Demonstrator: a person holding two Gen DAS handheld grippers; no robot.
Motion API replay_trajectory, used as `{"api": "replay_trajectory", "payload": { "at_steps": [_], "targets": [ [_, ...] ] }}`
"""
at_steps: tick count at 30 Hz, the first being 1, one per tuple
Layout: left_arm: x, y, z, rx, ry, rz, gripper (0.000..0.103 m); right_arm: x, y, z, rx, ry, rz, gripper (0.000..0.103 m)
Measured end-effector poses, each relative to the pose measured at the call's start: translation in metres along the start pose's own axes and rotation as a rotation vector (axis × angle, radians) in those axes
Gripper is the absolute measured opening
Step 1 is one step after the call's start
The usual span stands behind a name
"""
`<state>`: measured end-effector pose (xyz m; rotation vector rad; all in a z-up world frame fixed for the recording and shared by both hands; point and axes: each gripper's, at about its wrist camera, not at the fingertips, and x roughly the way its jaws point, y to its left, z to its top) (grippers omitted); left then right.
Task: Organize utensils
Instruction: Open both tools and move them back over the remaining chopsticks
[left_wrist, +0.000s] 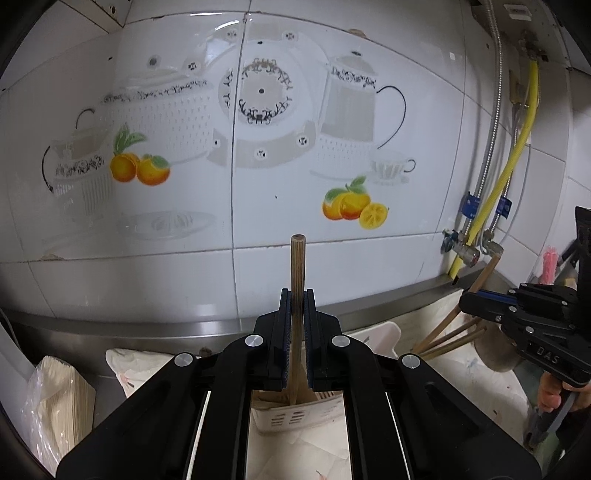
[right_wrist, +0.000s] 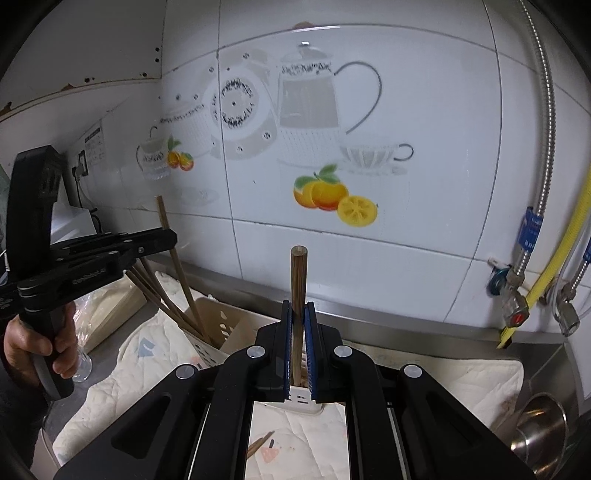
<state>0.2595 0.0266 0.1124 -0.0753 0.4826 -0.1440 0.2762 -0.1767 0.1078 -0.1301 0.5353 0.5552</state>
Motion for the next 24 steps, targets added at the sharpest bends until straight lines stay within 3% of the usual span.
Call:
{"api": "replay_trajectory", "payload": {
  "at_steps": [9, 13, 24],
  "targets": [
    [-0.002, 0.002, -0.004, -0.001, 0.008, 0.006, 0.009, 0.003, -0.004, -0.003, 0.015, 0.01, -0.008, 0.007],
    [-0.009, 0.002, -0.005, -0.004, 0.001, 0.013, 0.02, 0.0, -0.003, -0.003, 0.011, 0.003, -0.014, 0.007],
    [-0.049, -0.004, -0.02, 0.008, -0.042, 0.016, 0.046, -0.03, 0.007, -0.015, 0.005, -0.03, -0.017, 0.023]
  ]
}}
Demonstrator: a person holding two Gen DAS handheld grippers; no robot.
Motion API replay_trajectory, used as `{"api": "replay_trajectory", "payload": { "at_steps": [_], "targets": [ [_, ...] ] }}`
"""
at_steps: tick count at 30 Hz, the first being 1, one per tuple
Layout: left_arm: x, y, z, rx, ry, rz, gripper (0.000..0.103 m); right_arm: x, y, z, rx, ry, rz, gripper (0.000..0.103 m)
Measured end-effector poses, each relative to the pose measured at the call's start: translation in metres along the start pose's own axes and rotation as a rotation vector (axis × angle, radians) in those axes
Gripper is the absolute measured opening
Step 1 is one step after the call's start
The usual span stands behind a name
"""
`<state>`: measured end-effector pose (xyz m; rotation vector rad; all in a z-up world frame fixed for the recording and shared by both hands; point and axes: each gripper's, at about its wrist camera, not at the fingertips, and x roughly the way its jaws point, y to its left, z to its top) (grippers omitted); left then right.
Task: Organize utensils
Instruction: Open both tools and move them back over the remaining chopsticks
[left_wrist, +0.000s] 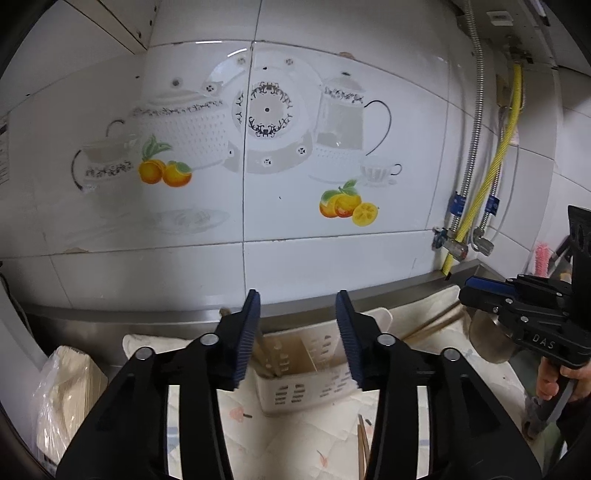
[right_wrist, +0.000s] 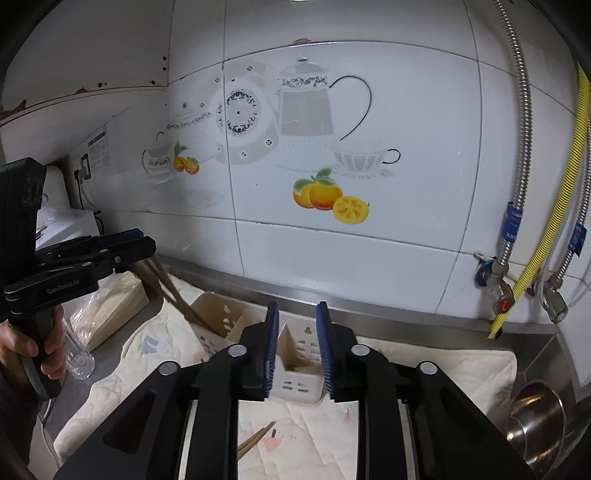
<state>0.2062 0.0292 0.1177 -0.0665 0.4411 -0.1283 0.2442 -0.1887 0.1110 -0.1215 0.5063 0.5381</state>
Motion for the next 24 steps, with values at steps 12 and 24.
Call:
{"api": "replay_trajectory", "payload": {
  "at_steps": [12, 24],
  "targets": [
    [-0.035, 0.001, -0.072, -0.018, 0.054, 0.014, 0.065, -0.004, 0.03, -0.076, 0.021, 0.117, 0.034, 0.026],
    [-0.054, 0.014, -0.14, -0.084, 0.099, 0.08, 0.098, 0.009, 0.079, -0.171, 0.083, 0.274, 0.077, 0.037]
  ]
}}
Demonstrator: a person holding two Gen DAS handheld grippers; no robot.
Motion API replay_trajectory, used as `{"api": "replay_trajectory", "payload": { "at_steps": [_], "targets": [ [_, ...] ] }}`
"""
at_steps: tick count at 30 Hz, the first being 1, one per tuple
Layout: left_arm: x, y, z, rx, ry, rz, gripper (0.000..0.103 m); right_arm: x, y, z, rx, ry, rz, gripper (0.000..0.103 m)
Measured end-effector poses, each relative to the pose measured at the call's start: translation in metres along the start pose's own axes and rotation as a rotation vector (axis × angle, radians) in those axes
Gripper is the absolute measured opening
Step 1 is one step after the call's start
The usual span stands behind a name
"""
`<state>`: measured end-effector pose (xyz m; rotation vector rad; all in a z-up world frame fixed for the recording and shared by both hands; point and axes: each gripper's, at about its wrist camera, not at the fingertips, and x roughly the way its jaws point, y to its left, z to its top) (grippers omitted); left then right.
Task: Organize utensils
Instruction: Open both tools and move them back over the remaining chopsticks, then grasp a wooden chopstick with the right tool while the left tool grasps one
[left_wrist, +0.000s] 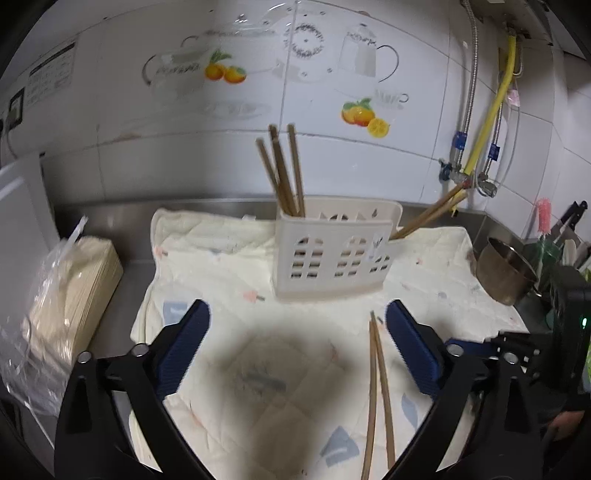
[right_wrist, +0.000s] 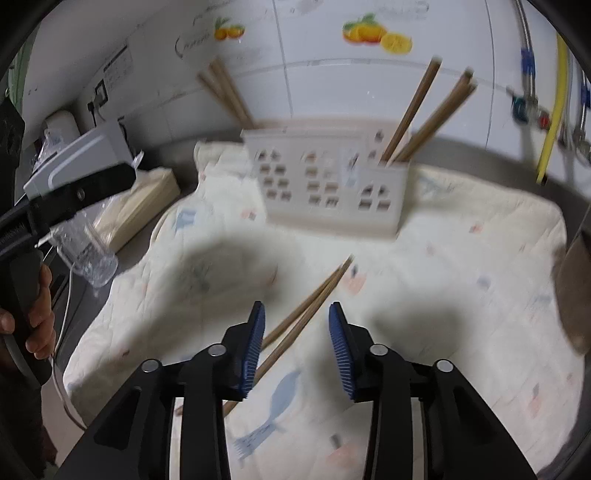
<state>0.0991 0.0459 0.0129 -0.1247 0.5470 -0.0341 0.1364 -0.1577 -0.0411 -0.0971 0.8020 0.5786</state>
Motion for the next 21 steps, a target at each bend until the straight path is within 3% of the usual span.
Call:
{"api": "replay_trajectory", "payload": {
  "at_steps": [8, 15, 21],
  "targets": [
    [-0.001, 0.005, -0.032, 0.008, 0.03, 0.036, 0.098, 0.02, 0.011, -0.04, 0.101, 0.066, -0.003, 0.041],
    [-0.003, 0.013, -0.048, 0.016, 0.041, 0.077, 0.098, 0.024, 0.024, -0.046, 0.141, 0.069, 0.006, 0.041],
    [-0.007, 0.027, -0.057, -0.012, 0.041, 0.087, 0.098, 0.033, 0.033, -0.046, 0.165, 0.072, -0.006, 0.028]
  ]
}}
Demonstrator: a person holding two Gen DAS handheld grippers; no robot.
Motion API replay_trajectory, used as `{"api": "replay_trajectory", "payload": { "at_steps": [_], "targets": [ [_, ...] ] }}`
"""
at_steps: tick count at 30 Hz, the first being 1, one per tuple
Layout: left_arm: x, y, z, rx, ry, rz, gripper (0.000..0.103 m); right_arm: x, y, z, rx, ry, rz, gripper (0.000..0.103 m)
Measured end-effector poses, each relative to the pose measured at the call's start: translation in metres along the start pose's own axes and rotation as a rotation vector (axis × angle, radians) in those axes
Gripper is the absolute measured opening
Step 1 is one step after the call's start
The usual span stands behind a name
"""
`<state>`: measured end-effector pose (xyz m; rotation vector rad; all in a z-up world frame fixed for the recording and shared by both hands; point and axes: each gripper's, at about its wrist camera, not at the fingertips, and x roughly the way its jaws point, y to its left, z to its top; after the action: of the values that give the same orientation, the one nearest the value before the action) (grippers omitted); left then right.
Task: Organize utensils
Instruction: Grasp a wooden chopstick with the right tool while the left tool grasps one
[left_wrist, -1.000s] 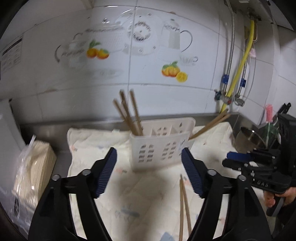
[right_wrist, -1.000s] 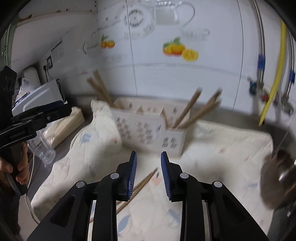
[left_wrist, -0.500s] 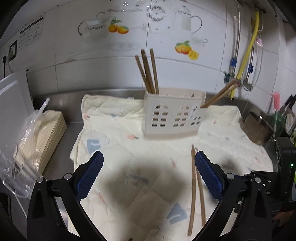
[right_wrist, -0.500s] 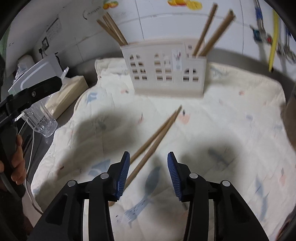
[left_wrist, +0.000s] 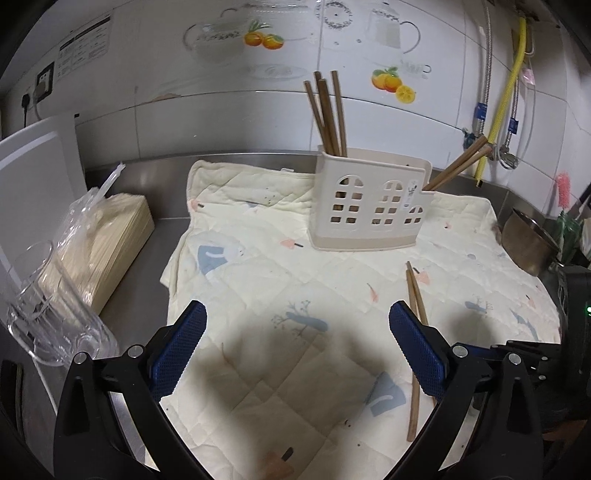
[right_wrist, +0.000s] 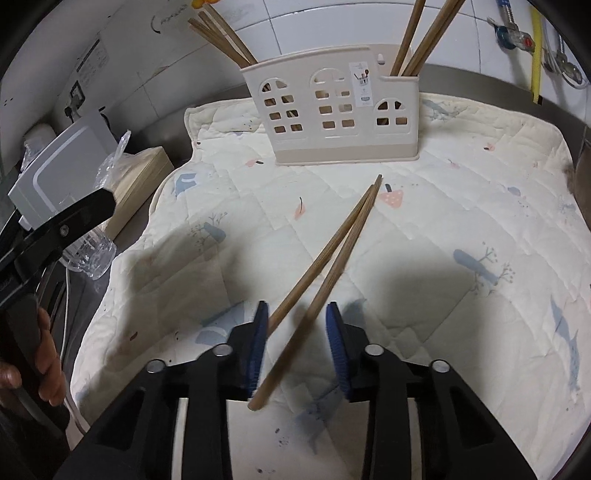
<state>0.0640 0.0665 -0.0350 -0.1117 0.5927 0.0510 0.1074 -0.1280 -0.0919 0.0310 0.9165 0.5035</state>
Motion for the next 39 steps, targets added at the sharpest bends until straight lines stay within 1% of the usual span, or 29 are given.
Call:
{"api": "replay_trajectory", "payload": {
  "at_steps": [1, 3, 7, 10, 13, 18, 20, 24, 27, 34, 39],
  "targets": [
    [0.0, 0.002, -0.001, -0.003, 0.0, -0.001, 0.098, 0.002, 0.0, 0.0, 0.006, 0.002, -0.006, 0.027],
    [-0.001, 0.006, -0.003, -0.01, -0.001, 0.0, 0.098, 0.005, 0.0, 0.0, 0.024, 0.01, -0.018, 0.022],
    [0.002, 0.01, -0.006, -0.023, 0.008, -0.005, 0.098, 0.012, -0.004, -0.001, 0.079, 0.03, -0.014, 0.015],
    [0.004, 0.01, -0.011, -0.022, 0.016, -0.009, 0.098, 0.017, -0.007, -0.002, 0.107, 0.041, -0.033, 0.014],
    [0.006, 0.012, -0.015, -0.029, 0.023, -0.018, 0.098, 0.022, -0.01, -0.002, 0.146, 0.056, -0.024, 0.013],
    [0.008, 0.013, -0.018, -0.044, 0.028, -0.023, 0.098, 0.025, -0.012, -0.001, 0.199, 0.056, -0.034, 0.013],
    [0.008, 0.013, -0.019, -0.047, 0.029, -0.027, 0.098, 0.025, -0.012, 0.0, 0.21, 0.055, -0.045, 0.011],
    [0.009, 0.013, -0.021, -0.047, 0.033, -0.03, 0.098, 0.025, -0.009, -0.001, 0.198, 0.048, -0.065, 0.01],
    [0.008, 0.014, -0.022, -0.05, 0.033, -0.027, 0.098, 0.024, -0.012, -0.002, 0.206, 0.043, -0.06, 0.01],
    [0.008, 0.011, -0.026, -0.044, 0.046, -0.049, 0.098, 0.014, -0.021, -0.005, 0.176, 0.019, -0.079, 0.007],
    [0.011, 0.001, -0.03, -0.023, 0.066, -0.065, 0.098, 0.002, -0.03, -0.013, 0.108, -0.006, -0.143, 0.006]
  ]
}}
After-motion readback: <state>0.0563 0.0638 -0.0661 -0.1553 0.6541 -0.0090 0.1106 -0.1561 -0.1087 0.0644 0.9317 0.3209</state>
